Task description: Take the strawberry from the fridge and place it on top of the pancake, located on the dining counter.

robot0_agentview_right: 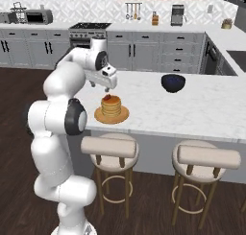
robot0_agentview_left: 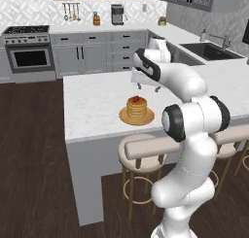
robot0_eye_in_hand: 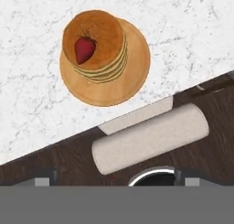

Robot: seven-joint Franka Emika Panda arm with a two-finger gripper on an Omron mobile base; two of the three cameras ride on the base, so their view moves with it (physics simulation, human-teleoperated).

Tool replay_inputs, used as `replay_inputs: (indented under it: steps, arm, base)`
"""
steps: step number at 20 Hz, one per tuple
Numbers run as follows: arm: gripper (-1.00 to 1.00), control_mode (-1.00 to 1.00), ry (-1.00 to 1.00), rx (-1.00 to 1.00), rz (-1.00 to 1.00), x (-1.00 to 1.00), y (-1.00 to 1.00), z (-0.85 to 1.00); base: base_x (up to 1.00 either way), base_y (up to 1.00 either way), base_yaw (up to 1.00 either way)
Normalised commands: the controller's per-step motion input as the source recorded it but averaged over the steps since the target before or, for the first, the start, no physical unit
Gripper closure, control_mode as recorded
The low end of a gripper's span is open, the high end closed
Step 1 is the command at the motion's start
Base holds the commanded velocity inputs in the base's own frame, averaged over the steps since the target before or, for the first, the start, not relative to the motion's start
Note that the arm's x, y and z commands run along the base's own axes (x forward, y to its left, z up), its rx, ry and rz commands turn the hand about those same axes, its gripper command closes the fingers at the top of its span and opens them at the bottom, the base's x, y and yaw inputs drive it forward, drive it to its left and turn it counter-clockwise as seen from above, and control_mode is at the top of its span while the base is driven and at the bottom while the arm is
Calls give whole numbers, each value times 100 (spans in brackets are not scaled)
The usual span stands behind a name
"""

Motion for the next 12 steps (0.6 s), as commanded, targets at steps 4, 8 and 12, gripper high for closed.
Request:
replay_inputs:
  steps: [4, 8, 12]
  arm:
    - [-100, -100, -10, -4, 0, -100, 54, 51]
    - [-100, -100, 1, -17, 0, -100, 95, 23]
    - [-100, -100, 5, -27, 7, -100, 100, 0]
  base:
    - [0, 0, 0]
    - [0, 0, 0]
    - [0, 0, 0]
